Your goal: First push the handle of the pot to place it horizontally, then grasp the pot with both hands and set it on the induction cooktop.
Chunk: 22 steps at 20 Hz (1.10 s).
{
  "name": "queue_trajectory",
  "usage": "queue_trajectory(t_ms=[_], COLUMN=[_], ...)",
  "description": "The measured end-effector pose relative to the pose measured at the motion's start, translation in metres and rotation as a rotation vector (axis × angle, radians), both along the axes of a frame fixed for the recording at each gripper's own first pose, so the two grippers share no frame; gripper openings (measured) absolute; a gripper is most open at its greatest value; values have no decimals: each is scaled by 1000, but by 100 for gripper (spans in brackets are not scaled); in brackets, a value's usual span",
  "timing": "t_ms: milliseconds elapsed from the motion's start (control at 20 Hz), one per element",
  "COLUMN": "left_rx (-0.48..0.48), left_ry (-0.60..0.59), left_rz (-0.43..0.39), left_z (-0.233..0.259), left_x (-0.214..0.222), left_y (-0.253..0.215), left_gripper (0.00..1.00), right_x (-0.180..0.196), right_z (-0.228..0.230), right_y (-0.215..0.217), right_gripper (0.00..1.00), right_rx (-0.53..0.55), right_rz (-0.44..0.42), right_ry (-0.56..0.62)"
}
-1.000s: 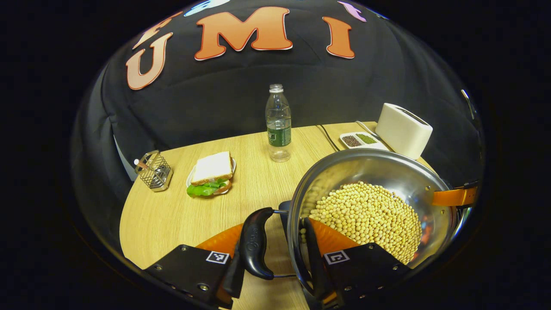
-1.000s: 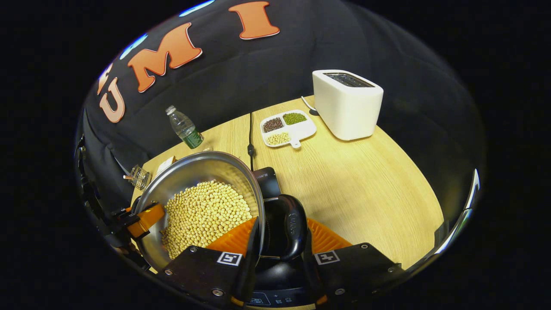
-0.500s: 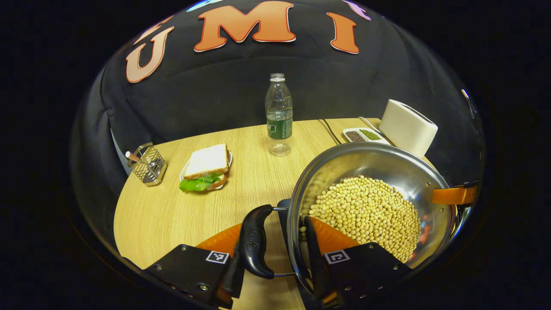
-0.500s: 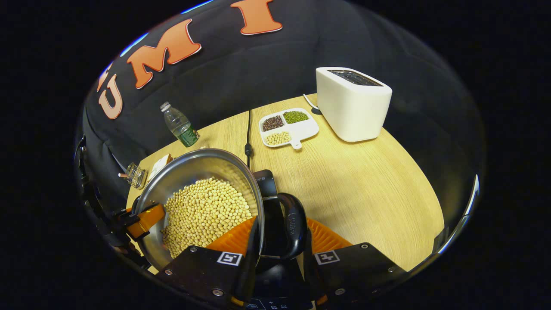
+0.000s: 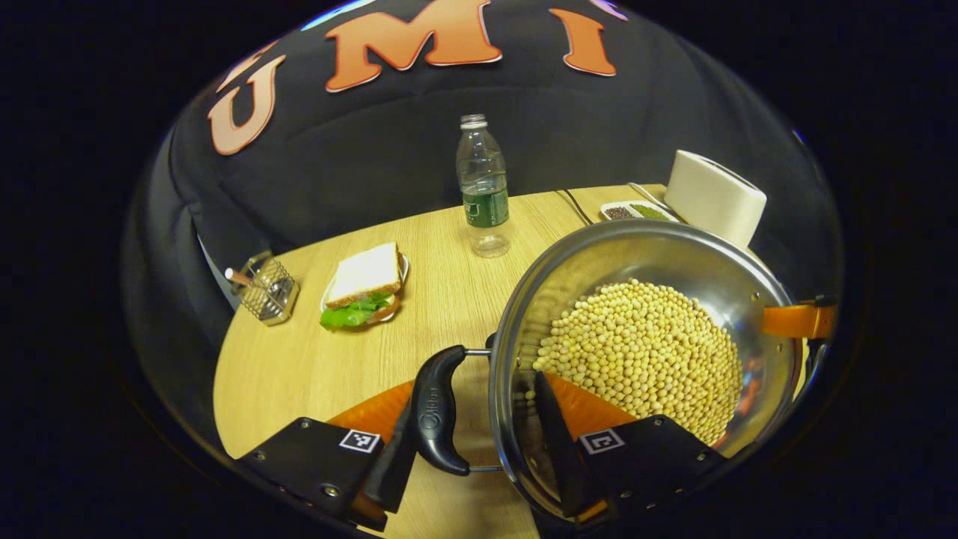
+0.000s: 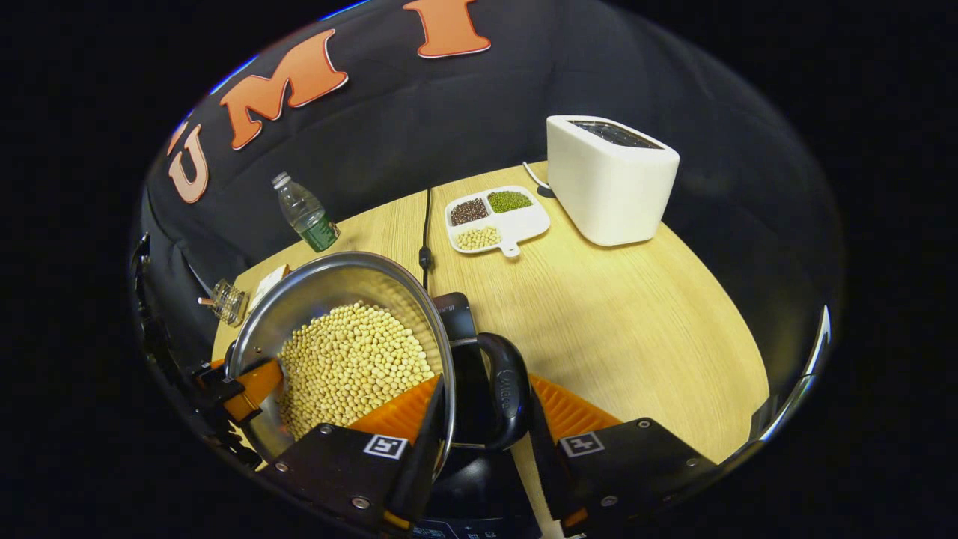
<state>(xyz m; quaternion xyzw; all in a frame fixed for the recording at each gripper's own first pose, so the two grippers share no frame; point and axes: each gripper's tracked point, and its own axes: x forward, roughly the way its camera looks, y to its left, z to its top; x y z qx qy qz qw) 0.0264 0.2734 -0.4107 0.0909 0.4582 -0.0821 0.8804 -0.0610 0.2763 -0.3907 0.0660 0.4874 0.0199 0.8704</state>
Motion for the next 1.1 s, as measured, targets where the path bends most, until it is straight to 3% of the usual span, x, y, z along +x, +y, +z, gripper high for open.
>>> queue_trajectory(t_ms=[150,200,400,750,1100], left_rx=[-15,-23,-32,-80,-113], left_ry=[-13,-19,-107,-353,-665], left_rz=[17,27,60,124,186], left_z=[17,25,76,215,385], left_x=[-6,-6,3,35,61], left_y=[7,12,38,83,144], left_gripper=[87,87,96,94,94], right_x=[7,11,35,57,76], right_z=[9,18,90,198,324], right_y=[-10,-15,-37,-33,-29], right_gripper=[65,71,80,85,93], right_rx=[-61,-84,-137,-133,-158], right_rz=[8,8,-3,-20,4], right_ry=[-84,-115,-273,-507,-768])
